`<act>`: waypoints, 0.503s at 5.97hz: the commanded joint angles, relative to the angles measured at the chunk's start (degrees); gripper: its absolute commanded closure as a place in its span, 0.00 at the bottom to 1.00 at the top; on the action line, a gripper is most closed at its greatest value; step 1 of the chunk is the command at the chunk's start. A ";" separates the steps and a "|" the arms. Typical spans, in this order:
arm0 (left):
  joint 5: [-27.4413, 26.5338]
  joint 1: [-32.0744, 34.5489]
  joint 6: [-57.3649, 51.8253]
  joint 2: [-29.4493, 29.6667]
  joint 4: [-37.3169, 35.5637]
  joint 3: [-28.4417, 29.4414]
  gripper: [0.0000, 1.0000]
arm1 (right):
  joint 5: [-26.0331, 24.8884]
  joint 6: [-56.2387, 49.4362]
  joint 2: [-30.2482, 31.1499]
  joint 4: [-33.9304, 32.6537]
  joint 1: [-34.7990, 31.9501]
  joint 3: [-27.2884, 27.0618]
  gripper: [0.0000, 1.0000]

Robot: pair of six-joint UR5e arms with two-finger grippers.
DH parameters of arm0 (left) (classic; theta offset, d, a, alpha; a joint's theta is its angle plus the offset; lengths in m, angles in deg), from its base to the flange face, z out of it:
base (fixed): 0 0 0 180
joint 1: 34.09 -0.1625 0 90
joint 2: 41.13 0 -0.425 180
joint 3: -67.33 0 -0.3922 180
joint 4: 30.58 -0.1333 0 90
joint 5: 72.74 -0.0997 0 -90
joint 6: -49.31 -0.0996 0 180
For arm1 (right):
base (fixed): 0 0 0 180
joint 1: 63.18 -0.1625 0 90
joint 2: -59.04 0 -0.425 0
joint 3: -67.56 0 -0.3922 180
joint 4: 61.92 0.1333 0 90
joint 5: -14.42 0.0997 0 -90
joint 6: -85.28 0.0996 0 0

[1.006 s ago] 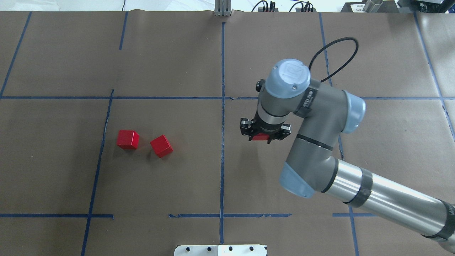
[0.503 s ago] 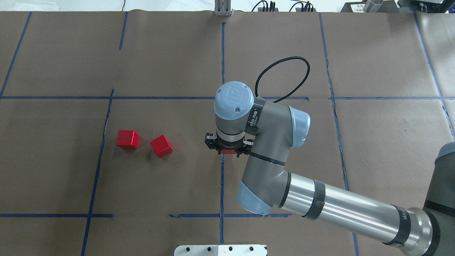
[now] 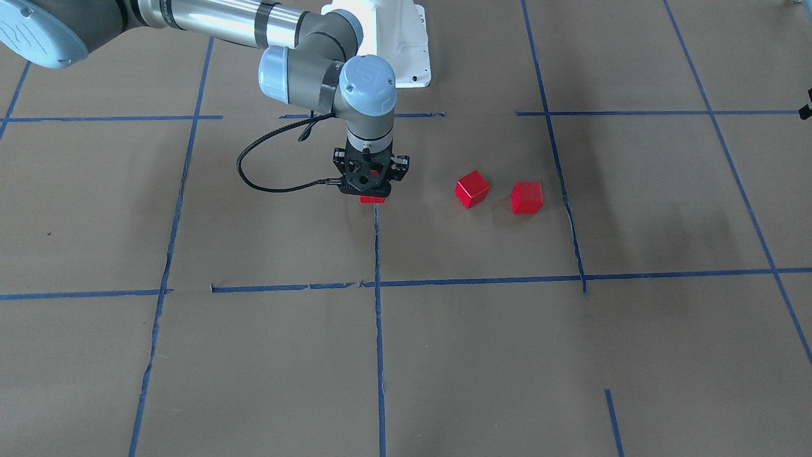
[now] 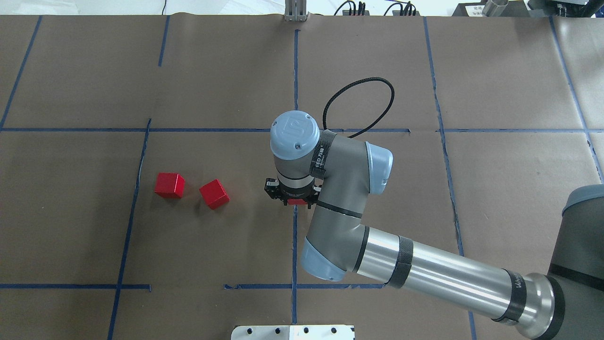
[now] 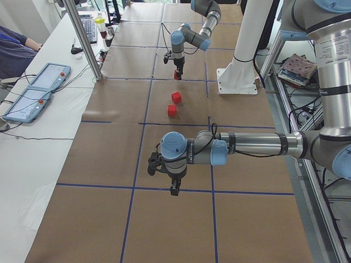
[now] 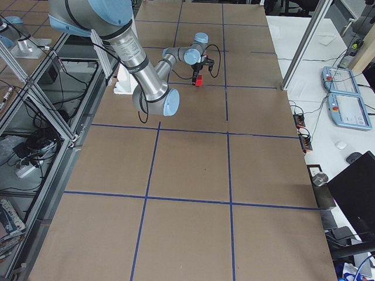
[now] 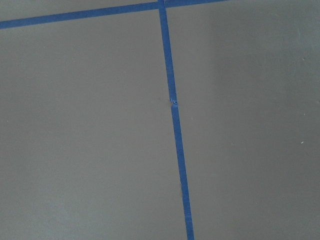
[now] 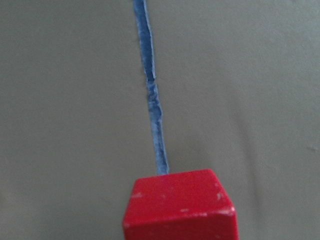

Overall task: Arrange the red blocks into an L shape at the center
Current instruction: 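Set the cube down at the center, open and lift the right gripper away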

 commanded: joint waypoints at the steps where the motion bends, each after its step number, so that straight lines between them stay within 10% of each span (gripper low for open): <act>1: 0.00 0.00 0.00 -0.26 -0.01 -0.03 0.00 | -0.03 0.01 -0.07 2.45 0.01 1.64 0.68; 3: 0.00 0.00 0.00 -0.26 -0.01 0.06 0.00 | -0.03 0.01 -0.16 2.63 0.01 1.65 0.54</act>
